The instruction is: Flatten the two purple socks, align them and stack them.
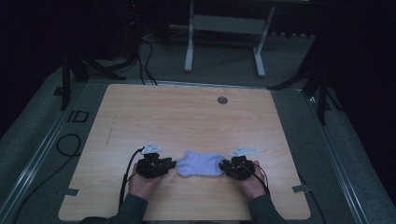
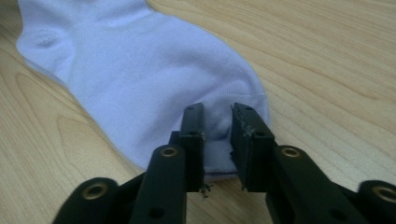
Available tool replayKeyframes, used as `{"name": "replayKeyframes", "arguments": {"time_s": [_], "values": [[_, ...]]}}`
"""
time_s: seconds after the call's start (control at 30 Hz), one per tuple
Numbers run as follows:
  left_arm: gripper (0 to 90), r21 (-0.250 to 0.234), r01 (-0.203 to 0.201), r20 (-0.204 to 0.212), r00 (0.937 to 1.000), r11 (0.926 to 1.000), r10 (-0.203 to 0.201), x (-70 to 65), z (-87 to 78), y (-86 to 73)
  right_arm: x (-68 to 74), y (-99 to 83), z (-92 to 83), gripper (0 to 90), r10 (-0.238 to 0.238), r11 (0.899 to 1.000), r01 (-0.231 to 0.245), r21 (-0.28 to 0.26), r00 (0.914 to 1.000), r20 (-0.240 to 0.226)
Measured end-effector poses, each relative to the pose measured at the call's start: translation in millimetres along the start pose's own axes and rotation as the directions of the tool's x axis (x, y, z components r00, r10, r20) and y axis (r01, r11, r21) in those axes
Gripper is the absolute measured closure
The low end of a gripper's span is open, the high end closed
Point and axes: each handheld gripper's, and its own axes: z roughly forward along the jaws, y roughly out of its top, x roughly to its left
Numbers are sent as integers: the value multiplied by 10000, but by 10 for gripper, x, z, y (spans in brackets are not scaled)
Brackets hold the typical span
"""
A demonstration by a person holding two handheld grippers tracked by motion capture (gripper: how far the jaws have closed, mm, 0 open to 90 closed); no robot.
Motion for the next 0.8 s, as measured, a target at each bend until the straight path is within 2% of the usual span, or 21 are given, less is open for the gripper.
{"name": "replayKeyframes", "arguments": {"time_s": [0.1,0.2,0.3,0.33,0.5,0.7,0.8], "values": [[664,-33,-82,-148,9999,10000,82,-1,-1,2,11,13,-25,704,-121,9999,120,-115,9999,-30],[648,-57,-310,-508,9982,9995,307,0,-13,12,20,48,-111,663,-162,9983,158,-567,9999,-60],[633,-82,-370,-685,9970,9993,364,1,-16,14,5,58,-149,651,-149,9971,150,-746,9999,20],[629,-85,-423,-862,9954,9991,414,7,-16,16,-18,61,-178,643,-39,9964,41,-842,10000,18],[619,-37,-505,-1100,9927,9987,498,21,-8,28,-50,55,-203,624,-55,9964,74,-849,9997,224],[609,31,-536,-1405,9886,9986,535,50,7,37,-128,27,-208,610,222,9963,-188,-843,9989,404],[608,54,-610,-1677,9839,9981,611,72,14,44,-171,20,-225,601,288,9956,-242,-903,9984,494]]}}
